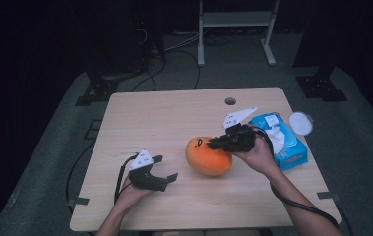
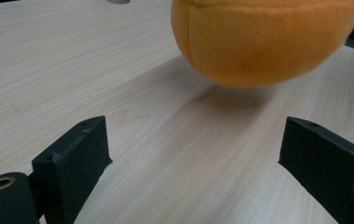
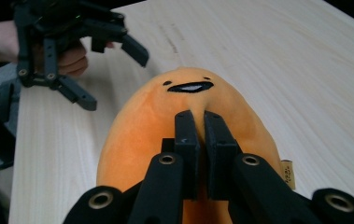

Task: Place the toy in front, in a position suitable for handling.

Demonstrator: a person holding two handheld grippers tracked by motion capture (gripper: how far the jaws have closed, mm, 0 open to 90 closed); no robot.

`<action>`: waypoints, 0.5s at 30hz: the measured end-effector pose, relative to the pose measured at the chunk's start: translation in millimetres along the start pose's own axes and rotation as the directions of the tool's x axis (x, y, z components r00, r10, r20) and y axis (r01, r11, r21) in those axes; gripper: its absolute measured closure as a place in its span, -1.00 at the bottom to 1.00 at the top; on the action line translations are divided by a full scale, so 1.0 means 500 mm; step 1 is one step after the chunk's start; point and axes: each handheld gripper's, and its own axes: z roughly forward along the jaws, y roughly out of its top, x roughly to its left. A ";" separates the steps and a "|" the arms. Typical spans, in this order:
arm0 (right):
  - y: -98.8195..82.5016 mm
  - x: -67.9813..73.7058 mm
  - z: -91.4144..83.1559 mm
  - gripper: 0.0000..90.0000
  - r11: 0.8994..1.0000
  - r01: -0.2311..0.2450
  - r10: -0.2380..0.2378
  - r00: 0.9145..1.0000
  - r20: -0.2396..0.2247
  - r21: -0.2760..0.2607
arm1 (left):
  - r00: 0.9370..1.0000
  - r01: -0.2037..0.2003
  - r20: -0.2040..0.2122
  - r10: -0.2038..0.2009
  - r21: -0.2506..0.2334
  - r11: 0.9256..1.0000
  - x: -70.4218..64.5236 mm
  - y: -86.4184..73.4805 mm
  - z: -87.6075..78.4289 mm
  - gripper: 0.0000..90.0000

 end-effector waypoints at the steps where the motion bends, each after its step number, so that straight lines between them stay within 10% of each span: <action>1: -0.002 0.009 0.006 0.88 1.000 0.022 -0.022 1.000 -0.015 0.010 | 1.000 -0.003 0.002 0.003 -0.001 1.000 -0.001 0.000 -0.001 -0.83; 15: -0.088 0.030 0.033 0.83 1.000 0.026 -0.023 0.991 -0.134 0.018 | 0.995 -0.040 0.089 0.042 -0.026 0.999 -0.016 0.010 0.005 -0.83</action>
